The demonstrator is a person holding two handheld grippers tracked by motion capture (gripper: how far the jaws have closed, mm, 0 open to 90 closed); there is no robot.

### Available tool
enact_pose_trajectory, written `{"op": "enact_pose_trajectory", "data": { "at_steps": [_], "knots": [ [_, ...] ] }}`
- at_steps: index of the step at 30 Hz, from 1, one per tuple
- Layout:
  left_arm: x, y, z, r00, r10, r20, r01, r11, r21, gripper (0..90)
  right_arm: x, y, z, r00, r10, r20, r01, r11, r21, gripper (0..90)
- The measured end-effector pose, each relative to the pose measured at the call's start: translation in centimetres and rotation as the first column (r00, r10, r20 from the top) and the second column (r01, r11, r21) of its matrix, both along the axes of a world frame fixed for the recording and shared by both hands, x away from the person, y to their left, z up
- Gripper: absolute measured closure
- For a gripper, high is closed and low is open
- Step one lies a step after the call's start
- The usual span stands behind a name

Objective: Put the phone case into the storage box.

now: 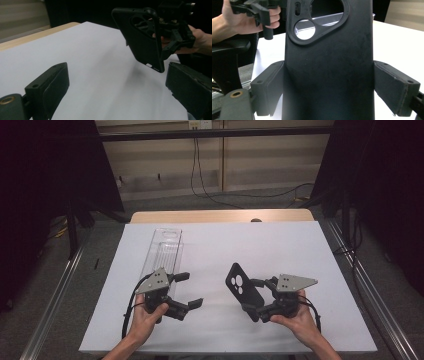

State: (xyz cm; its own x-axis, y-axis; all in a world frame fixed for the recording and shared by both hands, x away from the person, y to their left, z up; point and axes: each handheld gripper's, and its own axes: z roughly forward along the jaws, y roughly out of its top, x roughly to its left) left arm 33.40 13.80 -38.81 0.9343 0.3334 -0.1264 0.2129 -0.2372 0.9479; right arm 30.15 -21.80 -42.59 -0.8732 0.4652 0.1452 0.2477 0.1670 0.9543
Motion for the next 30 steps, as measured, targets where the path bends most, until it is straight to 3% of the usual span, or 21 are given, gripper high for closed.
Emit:
{"op": "enact_pose_trajectory", "data": {
  "at_steps": [6, 13, 16, 20, 25, 28, 30],
  "knots": [
    [0.7, -1.3, 0.6, 0.9970, -0.077, 0.006, 0.077, 0.9970, 0.014, 4.9, -0.1, 0.1, 0.1, 0.9998, 0.018, 0.009, -0.018, 1.000, -0.004, 14.4],
    [1.1, -2.5, 1.0, 0.9917, -0.127, 0.019, 0.127, 0.9916, 0.025, 5.8, -0.1, 0.2, 0.1, 0.9991, 0.043, 0.005, -0.043, 0.999, -0.005, 14.4],
    [1.4, -2.8, 1.1, 0.9855, -0.169, 0.011, 0.169, 0.9852, 0.029, 5.8, -0.2, 0.3, 0.0, 0.9984, 0.057, 0.004, -0.057, 0.998, -0.006, 14.4],
    [1.4, -3.5, 1.1, 0.9751, -0.222, 0.007, 0.221, 0.9730, 0.068, 5.7, -0.2, 0.5, 0.0, 0.9971, 0.075, 0.007, -0.075, 0.997, -0.006, 14.4],
    [1.7, -3.8, 1.5, 0.9687, -0.248, 0.000, 0.248, 0.9668, 0.062, 5.0, -0.3, 0.7, -0.1, 0.9957, 0.092, 0.011, -0.092, 0.996, -0.017, 14.4],
    [1.8, -3.9, 1.7, 0.9687, -0.248, 0.004, 0.248, 0.9679, 0.041, 4.7, -0.3, 0.7, -0.1, 0.9948, 0.102, 0.009, -0.102, 0.995, -0.014, 14.4],
    [1.9, -4.1, 1.8, 0.9651, -0.262, 0.009, 0.262, 0.9649, 0.023, 3.4, -0.4, 0.8, -0.1, 0.9943, 0.106, 0.008, -0.106, 0.994, -0.011, 14.4]
  ]
}}
